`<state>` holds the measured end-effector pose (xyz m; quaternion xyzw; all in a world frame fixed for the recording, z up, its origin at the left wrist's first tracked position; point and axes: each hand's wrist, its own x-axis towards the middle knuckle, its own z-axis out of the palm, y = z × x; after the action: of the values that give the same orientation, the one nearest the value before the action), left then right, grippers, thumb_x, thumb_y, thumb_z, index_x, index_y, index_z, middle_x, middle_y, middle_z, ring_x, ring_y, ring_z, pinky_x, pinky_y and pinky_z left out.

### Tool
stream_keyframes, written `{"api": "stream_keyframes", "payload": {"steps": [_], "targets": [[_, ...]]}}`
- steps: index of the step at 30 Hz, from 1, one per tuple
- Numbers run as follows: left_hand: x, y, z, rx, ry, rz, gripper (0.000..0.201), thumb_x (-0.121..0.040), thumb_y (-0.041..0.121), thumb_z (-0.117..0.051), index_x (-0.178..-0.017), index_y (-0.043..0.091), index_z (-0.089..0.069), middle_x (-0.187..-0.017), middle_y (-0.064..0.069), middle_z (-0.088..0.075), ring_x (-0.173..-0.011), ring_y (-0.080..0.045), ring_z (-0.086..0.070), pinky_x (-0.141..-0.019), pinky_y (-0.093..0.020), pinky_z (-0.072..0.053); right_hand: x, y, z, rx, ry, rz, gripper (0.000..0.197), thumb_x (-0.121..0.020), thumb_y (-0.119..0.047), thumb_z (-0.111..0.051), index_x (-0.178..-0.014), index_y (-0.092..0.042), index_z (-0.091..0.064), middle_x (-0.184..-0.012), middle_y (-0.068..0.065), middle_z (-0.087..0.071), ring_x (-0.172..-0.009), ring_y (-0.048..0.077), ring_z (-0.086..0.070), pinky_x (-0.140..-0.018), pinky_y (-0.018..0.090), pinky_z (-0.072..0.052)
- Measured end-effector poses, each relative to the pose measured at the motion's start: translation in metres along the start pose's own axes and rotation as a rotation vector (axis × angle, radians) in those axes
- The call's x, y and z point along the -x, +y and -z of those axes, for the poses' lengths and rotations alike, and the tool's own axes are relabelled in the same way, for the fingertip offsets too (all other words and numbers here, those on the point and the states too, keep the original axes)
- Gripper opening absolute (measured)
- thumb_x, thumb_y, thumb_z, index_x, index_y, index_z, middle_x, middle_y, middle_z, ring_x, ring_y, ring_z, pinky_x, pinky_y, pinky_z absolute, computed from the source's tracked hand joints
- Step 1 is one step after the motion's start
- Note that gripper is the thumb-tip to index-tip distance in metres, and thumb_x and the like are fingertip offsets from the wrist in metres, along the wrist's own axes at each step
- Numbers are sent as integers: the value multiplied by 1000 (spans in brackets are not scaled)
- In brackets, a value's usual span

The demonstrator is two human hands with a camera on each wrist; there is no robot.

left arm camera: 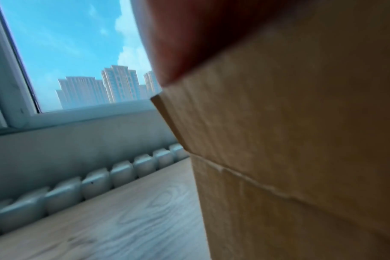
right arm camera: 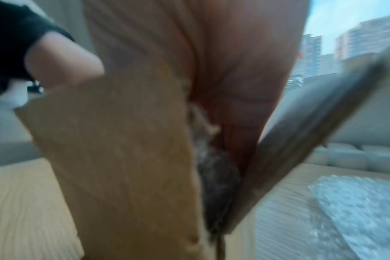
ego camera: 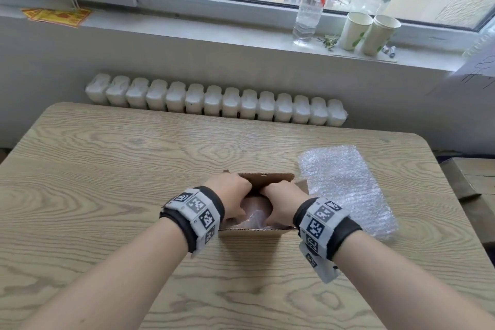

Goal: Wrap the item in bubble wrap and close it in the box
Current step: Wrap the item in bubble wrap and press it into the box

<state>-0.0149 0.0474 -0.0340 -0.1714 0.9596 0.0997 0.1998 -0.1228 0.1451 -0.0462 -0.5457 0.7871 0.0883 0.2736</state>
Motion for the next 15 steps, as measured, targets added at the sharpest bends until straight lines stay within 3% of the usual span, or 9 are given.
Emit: {"api": "stream_keyframes", "payload": {"steps": [5, 11, 15], "targets": [[11, -6, 6, -167, 21, 26, 31, -85, 33, -62, -111, 16, -62, -114, -4, -64, -108, -25, -61, -80, -33, -47, -5, -5, -7, 163, 44, 78, 29, -81, -27, -63, -105, -11, -63, -107, 11, -68, -99, 31, -65, -80, 35, -52], [7, 14, 3, -160, -49, 76, 42, -79, 44, -64, -106, 11, -65, -110, -10, -68, -103, -28, -64, -76, -31, -47, -4, -3, -8, 189, 120, 111, 54, -79, -45, -64, -118, -10, -51, -110, 10, -67, -100, 31, -65, -74, 33, -47], [0, 17, 1, -222, -34, 33, 36, -82, 38, -60, -110, 15, -63, -113, -6, -68, -105, -25, -64, -83, -32, -50, -5, 0, -5, 127, 27, 91, 41, -81, -36, -64, -113, -12, -61, -108, 7, -68, -102, 27, -65, -79, 33, -51]]}}
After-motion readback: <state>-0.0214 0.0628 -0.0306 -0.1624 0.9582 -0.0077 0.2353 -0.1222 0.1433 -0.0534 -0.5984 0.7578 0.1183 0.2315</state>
